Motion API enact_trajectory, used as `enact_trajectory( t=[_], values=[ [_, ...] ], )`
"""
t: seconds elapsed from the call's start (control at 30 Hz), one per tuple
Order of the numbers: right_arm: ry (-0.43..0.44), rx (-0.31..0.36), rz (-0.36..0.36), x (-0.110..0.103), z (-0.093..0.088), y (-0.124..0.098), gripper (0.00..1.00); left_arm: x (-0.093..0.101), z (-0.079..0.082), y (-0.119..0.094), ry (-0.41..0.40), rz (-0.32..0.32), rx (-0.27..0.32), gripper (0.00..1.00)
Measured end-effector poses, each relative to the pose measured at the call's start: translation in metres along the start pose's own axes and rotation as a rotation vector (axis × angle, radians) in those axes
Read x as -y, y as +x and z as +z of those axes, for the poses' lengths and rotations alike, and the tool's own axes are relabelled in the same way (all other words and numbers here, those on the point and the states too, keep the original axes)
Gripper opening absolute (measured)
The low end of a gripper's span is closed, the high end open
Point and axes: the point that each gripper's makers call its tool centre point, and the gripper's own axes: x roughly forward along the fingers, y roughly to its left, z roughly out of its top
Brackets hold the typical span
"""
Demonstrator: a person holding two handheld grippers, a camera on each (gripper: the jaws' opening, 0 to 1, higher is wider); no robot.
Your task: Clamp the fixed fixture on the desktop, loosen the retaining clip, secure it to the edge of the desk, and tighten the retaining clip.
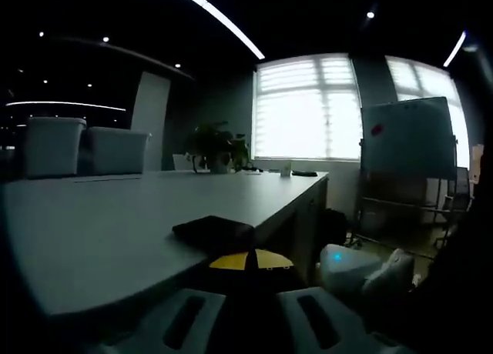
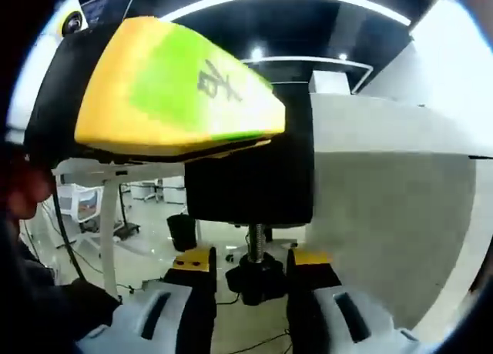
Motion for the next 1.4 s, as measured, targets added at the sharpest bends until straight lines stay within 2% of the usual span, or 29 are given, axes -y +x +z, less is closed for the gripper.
enact_trajectory(
  t=[0.13,0.23,0.4,0.5,0.53,0.6,0.63,0.73,0.83,0.87,0.9,0.93,1.03,1.07,1.1,1.13,1.2,1.27,1.3,1.4],
  values=[
    [-0.109,-0.025,0.028,0.0,-0.001,0.0,0.27,-0.003,0.0,0.001,0.0,0.002,0.0,0.01],
    [-0.122,-0.03,0.086,-0.003,-0.002,-0.001,0.27,0.0,0.002,0.002,0.017,-0.001,0.001,0.01],
    [-0.131,-0.072,0.271,-0.01,-0.004,0.0,0.26,0.002,0.003,0.003,0.025,0.001,0.01,0.01],
    [-0.139,-0.091,0.451,-0.017,-0.005,-0.004,0.26,0.001,0.003,0.003,0.028,-0.005,0.013,0.01],
    [-0.095,-0.103,0.496,-0.018,-0.005,-0.006,0.26,0.001,0.003,0.003,0.026,-0.006,0.014,0.01],
    [-0.15,-0.062,0.579,-0.021,-0.003,-0.008,0.26,0.001,0.004,0.002,0.017,-0.004,0.02,0.01],
    [-0.154,-0.066,0.616,-0.022,-0.004,-0.01,0.26,0.001,0.005,0.002,0.017,-0.004,0.021,0.01],
    [-0.181,-0.081,0.697,-0.026,-0.004,-0.012,0.26,-0.001,0.005,0.003,0.006,-0.016,0.021,0.01],
    [-0.147,-0.103,0.762,-0.031,-0.005,-0.014,0.26,-0.001,0.004,0.003,0.012,-0.023,0.014,0.01],
    [-0.148,-0.099,0.771,-0.031,-0.005,-0.013,0.26,0.0,0.004,0.003,0.016,-0.021,0.013,0.01],
    [-0.164,-0.058,0.798,-0.034,-0.002,-0.014,0.26,0.0,0.004,0.003,0.018,-0.019,0.013,0.01],
    [-0.184,-0.049,0.806,-0.033,-0.003,-0.014,0.26,-0.001,0.004,0.003,0.018,-0.018,0.014,0.01],
    [-0.141,-0.07,0.784,-0.029,-0.004,-0.015,0.26,-0.001,0.004,0.003,0.017,-0.014,0.013,0.01],
    [-0.15,-0.071,0.753,-0.026,-0.004,-0.014,0.27,0.0,0.004,0.003,0.016,-0.011,0.012,0.01],
    [-0.183,-0.044,0.698,-0.024,-0.001,-0.013,0.28,0.0,0.004,0.003,0.017,-0.008,0.012,0.01],
    [-0.192,-0.037,0.684,-0.023,-0.001,-0.013,0.3,0.0,0.004,0.003,0.017,-0.006,0.012,0.01],
    [-0.172,-0.017,0.537,-0.012,0.001,-0.009,0.39,0.0,0.004,0.003,0.014,-0.005,0.014,0.01],
    [-0.189,0.001,0.38,0.001,0.003,-0.006,0.48,0.0,0.004,0.003,0.022,-0.011,0.013,0.01],
    [-0.179,0.013,0.306,0.006,0.005,-0.007,0.5,0.0,0.003,0.003,0.022,-0.018,0.014,0.01],
    [-0.176,0.027,0.185,0.007,0.008,-0.011,0.47,0.001,0.003,0.004,0.023,-0.025,0.014,0.01]
  ],
)
